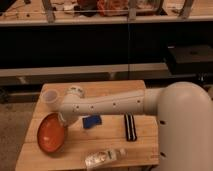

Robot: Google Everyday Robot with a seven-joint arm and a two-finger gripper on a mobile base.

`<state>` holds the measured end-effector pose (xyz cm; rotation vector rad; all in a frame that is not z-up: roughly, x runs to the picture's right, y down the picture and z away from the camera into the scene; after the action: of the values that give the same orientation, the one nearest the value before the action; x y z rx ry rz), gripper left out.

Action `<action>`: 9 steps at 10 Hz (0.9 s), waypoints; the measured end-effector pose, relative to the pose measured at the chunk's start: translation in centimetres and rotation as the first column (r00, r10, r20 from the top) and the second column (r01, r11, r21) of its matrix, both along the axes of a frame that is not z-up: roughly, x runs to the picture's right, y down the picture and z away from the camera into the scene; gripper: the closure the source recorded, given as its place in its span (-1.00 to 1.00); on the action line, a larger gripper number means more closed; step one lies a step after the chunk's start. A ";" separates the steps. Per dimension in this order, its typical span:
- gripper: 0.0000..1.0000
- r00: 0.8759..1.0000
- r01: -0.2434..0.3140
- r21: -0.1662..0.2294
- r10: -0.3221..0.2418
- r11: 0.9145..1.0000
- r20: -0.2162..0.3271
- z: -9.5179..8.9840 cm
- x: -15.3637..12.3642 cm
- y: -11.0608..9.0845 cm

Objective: Pick up the ceramic bowl

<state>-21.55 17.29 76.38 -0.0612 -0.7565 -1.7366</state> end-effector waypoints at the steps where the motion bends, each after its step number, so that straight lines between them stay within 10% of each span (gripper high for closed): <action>1: 1.00 1.000 0.009 0.008 -0.009 1.000 0.007 -0.1 0.0 -0.1; 9: 1.00 0.999 0.041 0.049 -0.043 0.998 0.028 -0.4 1.1 -0.9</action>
<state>-20.48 16.35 75.94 -0.0190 -0.7389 -1.7985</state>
